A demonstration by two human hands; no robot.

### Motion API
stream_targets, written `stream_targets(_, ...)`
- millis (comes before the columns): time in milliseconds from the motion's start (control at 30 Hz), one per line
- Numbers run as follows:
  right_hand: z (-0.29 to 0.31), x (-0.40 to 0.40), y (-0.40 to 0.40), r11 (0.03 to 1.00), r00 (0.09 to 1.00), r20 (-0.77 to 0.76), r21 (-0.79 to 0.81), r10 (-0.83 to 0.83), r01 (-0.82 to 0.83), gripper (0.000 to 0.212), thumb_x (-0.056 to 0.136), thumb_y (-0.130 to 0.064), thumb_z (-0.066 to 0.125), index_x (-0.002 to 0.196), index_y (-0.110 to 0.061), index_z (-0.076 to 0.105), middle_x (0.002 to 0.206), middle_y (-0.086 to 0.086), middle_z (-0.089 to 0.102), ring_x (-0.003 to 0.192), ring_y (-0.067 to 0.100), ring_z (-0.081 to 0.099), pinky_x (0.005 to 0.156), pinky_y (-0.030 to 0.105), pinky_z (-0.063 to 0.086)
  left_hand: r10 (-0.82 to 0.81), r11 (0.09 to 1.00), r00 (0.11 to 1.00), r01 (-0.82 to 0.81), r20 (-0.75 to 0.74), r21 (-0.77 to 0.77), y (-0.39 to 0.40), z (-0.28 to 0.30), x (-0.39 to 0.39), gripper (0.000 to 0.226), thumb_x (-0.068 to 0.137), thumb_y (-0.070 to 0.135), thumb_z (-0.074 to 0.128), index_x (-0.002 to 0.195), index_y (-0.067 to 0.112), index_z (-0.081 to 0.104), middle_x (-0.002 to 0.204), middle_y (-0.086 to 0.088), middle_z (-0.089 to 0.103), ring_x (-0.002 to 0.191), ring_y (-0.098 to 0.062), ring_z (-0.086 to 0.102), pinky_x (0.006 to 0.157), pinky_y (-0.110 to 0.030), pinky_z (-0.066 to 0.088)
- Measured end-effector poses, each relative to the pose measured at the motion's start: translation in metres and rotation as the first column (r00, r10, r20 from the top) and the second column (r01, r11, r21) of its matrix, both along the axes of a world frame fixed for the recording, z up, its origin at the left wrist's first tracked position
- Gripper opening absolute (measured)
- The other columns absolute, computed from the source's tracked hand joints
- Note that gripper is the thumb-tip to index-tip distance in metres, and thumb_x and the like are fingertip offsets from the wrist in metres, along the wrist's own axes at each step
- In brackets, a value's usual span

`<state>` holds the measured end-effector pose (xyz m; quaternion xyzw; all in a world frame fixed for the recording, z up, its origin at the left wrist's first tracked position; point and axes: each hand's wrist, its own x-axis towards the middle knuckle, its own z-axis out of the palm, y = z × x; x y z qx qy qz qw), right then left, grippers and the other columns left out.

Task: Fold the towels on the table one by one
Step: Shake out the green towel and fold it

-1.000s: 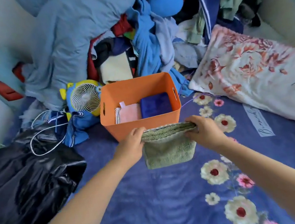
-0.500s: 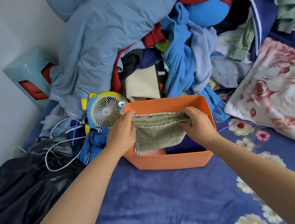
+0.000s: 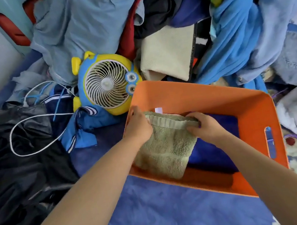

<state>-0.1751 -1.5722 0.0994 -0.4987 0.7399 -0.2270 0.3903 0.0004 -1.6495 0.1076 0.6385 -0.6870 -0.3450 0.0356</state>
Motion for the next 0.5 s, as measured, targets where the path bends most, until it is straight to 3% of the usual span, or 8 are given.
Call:
stream_targets(67, -0.026, -0.004, -0.016, 1.000, 0.999, -0.028, 0.022, -0.018, 0.019, 0.035, 0.085, -0.007, 0.057, 0.120, -0.006, 0.053, 0.113, 0.012, 0.060, 0.097, 0.019, 0.053, 0.078, 0.024, 0.039, 0.115, 0.993, 0.992, -0.116, 0.043, 0.019, -0.009, -0.025, -0.012, 0.044, 0.091, 0.003, 0.041, 0.132, 0.008, 0.024, 0.119, -0.018, 0.053, 0.103, -0.035, 0.056, 0.067, -0.035, 0.044)
stream_targets(133, -0.050, -0.007, -0.033, 1.000, 0.994, -0.112, 0.010, -0.021, 0.023, 0.032, 0.085, -0.008, 0.056, 0.117, -0.005, 0.055, 0.115, 0.016, 0.058, 0.102, 0.024, 0.053, 0.078, 0.023, 0.037, 0.188, 0.982, 0.978, -0.188, 0.086, -0.006, -0.020, -0.048, -0.024, 0.041, 0.089, -0.002, 0.037, 0.128, 0.009, 0.031, 0.121, -0.017, 0.052, 0.106, -0.035, 0.055, 0.073, -0.037, 0.042)
stream_targets(267, -0.084, -0.010, -0.053, 0.995, 0.980, -0.174, -0.050, -0.095, 0.087, 0.024, 0.086, -0.009, 0.054, 0.109, -0.002, 0.056, 0.109, 0.018, 0.058, 0.100, 0.031, 0.052, 0.066, 0.018, 0.028, 0.102, 0.988, 0.984, -0.084, 0.146, -0.128, -0.035, -0.083, -0.041, 0.045, 0.095, 0.000, 0.023, 0.139, 0.000, 0.017, 0.137, -0.020, 0.042, 0.120, -0.036, 0.048, 0.092, -0.042, 0.041)
stream_targets(433, -0.112, -0.013, -0.066, 0.982, 0.969, -0.177, -0.100, -0.173, 0.157, 0.030, 0.088, -0.008, 0.053, 0.117, -0.005, 0.054, 0.118, 0.016, 0.056, 0.110, 0.029, 0.050, 0.083, 0.025, 0.035, 0.039, 0.971, 0.974, 0.016, 0.224, -0.240, -0.054, -0.114, -0.052, 0.038, 0.097, 0.006, 0.022, 0.134, 0.001, 0.026, 0.126, -0.020, 0.050, 0.109, -0.034, 0.054, 0.079, -0.041, 0.045)
stream_targets(500, -0.120, -0.016, -0.069, 0.976, 0.966, -0.158, -0.109, -0.205, 0.189, 0.030, 0.088, -0.008, 0.053, 0.118, -0.003, 0.051, 0.119, 0.016, 0.055, 0.110, 0.030, 0.049, 0.079, 0.022, 0.032, 0.023, 0.966, 0.968, 0.043, 0.249, -0.255, -0.059, -0.122, -0.057, 0.035, 0.097, 0.007, 0.023, 0.131, 0.001, 0.029, 0.123, -0.020, 0.051, 0.106, -0.034, 0.054, 0.075, -0.040, 0.044)
